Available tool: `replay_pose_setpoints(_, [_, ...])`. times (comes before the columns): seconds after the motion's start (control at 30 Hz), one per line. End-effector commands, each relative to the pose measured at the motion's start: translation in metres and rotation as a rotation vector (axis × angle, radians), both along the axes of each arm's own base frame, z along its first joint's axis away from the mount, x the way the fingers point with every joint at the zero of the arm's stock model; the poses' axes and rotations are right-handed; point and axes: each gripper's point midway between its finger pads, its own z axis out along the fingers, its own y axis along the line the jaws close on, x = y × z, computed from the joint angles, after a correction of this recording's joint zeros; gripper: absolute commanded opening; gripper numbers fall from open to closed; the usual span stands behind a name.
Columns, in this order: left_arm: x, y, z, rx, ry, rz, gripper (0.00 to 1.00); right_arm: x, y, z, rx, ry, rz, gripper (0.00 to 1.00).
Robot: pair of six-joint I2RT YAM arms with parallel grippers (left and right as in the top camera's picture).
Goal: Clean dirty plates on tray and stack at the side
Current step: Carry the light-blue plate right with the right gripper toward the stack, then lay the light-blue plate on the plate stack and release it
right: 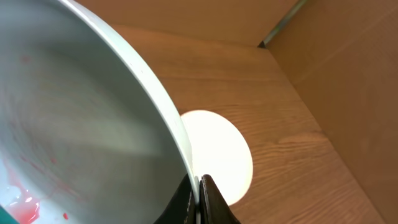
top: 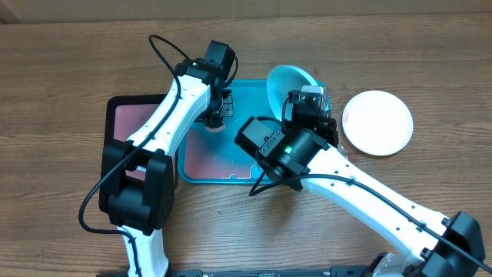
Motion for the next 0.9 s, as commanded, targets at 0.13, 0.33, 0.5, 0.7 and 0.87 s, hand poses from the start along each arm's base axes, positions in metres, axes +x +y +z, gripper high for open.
replay_pose_setpoints(0.13, [0.002,-0.005,-0.001,-0.014,-0.001,0.012,0.04,0.003,0.006,0.021,0.117,-0.035,0.002,0.04])
replay_pose_setpoints(0.33, [0.002,-0.005,-0.001,-0.015,-0.005,0.012,0.04,0.005,0.006,-0.024,0.327,0.211,-0.013,0.04])
replay_pose_setpoints(0.5, [0.003,-0.006,-0.001,-0.016,-0.008,0.012,0.04,0.019,-0.005,-0.05,0.524,0.403,0.016,0.04])
replay_pose_setpoints(0.7, [0.003,-0.006,-0.001,-0.016,-0.008,0.012,0.04,0.043,-0.074,-0.06,0.77,0.451,-0.086,0.04])
replay_pose_setpoints(0.87, [0.003,-0.006,-0.001,-0.016,-0.007,0.012,0.04,0.054,-0.152,-0.07,0.883,0.37,-0.255,0.04])
